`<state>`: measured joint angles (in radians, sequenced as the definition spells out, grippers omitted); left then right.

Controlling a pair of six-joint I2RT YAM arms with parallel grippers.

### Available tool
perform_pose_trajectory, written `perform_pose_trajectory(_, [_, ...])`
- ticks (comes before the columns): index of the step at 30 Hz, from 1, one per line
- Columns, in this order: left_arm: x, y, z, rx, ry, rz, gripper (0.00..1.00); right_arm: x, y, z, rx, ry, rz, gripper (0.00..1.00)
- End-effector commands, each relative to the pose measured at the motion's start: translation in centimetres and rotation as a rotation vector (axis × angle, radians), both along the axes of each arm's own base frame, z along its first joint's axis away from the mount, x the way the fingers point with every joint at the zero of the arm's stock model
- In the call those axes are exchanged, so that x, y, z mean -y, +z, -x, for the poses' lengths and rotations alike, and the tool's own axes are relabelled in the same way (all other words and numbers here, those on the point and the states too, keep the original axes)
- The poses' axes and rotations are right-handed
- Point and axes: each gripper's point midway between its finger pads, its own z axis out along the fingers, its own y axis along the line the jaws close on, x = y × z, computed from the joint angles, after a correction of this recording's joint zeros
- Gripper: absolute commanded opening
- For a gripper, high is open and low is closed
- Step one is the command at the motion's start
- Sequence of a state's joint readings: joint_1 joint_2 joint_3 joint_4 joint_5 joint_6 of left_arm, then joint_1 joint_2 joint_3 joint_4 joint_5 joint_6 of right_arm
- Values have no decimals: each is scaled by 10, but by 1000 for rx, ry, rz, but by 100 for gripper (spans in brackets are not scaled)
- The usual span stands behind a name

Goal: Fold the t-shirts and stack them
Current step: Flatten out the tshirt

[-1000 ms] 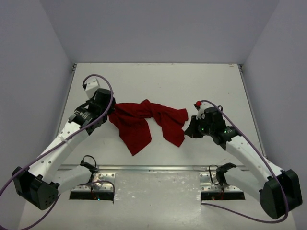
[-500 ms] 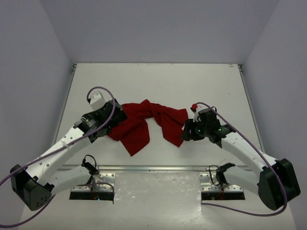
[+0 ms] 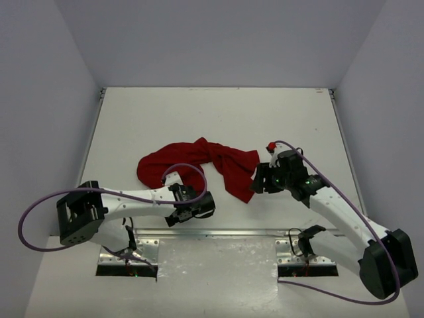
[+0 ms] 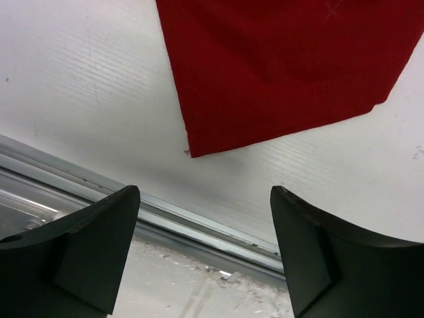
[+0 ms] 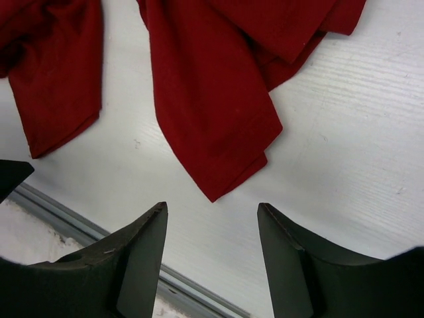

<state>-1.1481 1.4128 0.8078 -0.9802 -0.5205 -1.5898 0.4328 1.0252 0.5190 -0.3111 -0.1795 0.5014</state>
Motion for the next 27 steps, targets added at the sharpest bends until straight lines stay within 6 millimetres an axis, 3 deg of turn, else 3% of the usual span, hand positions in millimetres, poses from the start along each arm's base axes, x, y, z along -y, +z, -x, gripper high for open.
perform_pose_trajectory(1, [5, -1, -9, 57, 77, 37, 72, 1, 11, -2, 43, -8, -8, 58])
perform_pose_trajectory(2, [3, -2, -14, 76, 84, 18, 56, 1, 12, -1, 48, -1, -6, 58])
perform_pose_trajectory(3, [4, 0, -17, 89, 87, 17, 53, 2, 11, 1, 42, 1, -1, 59])
perform_pose_trajectory(6, [-2, -2, -27, 103, 113, 2, 57, 4, 12, 2, 49, 8, 8, 59])
perform_pose_trajectory(9, [-24, -12, -35, 84, 177, -26, 60, 5, 12, 4, 49, 10, 10, 59])
perform_pose_trajectory(15, [-18, -26, -44, 85, 136, 45, 58, 3, 11, 4, 46, 19, 0, 59])
perform_pose_trajectory(27, [-13, -47, -16, -4, 122, 17, 45, -2, 3, 5, 27, 24, -22, 59])
